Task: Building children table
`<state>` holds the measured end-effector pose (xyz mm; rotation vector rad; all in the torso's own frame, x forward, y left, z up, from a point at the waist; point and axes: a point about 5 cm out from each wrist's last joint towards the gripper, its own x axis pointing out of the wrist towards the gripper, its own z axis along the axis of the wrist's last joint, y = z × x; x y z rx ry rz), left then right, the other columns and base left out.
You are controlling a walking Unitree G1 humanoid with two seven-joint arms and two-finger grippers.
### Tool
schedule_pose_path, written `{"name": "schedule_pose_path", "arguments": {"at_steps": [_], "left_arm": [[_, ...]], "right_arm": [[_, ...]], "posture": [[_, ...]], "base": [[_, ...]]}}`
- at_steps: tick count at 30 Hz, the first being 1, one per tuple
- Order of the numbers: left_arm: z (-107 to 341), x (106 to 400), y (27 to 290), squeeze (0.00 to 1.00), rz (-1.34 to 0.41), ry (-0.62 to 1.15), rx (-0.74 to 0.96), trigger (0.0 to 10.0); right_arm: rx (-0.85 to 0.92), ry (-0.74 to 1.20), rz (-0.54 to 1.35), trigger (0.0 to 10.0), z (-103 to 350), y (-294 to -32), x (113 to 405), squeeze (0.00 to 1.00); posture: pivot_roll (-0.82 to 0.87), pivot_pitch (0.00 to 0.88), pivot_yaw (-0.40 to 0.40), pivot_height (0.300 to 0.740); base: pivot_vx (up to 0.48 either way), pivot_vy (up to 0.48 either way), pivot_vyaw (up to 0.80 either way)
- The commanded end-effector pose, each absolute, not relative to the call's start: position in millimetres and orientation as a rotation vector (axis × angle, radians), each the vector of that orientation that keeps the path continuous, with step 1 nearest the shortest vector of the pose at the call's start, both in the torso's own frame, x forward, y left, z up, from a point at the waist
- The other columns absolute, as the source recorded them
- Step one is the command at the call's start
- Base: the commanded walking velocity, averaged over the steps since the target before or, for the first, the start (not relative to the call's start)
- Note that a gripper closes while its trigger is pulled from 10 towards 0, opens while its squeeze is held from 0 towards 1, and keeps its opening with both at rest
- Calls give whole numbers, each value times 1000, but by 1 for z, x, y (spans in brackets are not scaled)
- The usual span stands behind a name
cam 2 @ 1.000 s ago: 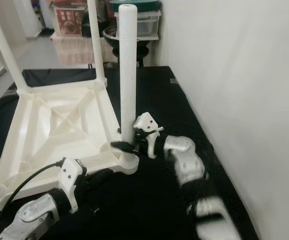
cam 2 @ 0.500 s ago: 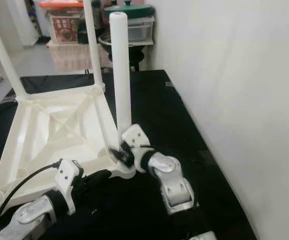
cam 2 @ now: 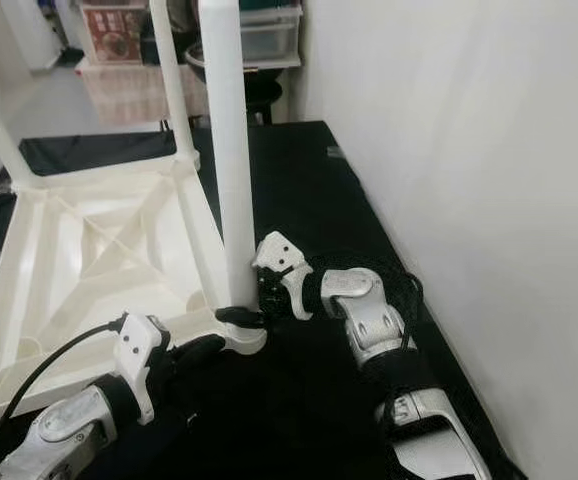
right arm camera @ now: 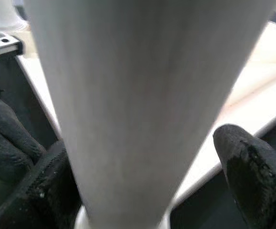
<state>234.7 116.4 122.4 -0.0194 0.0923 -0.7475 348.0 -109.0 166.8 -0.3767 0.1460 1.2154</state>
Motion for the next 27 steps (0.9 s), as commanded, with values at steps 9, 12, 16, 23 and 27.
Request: {"name": "schedule_pose_path", "arguments": {"at_steps": [9,12,16,23,27], "left_arm": [[118,232,115,0,-752,114,-21,10000],[118,232,115,0,-753,114,-23,10000],[118,232,115,0,-755,114,-26,10000],[119,230,116,0,-755,114,-32,10000],[119,230,121,0,-757,123,-27,10000]], "right_arm": [[-339,166,1275,0,168,-120,354,0],[-313,164,1289,0,164,-128,352,0],[-300,164,1266,0,157,-141,348,0],[-290,178,987,0,134,-151,337,0],[-356,207,597,0,116,-108,295,0]], "posture": [[-11,53,-23,740],[-20,52,-16,740],[-23,53,-16,740],[-29,66,-29,740],[-46,58,5,740]], "base": [[0,0,0],[0,0,0],[0,0,0],[0,0,0],[0,0,0]]}}
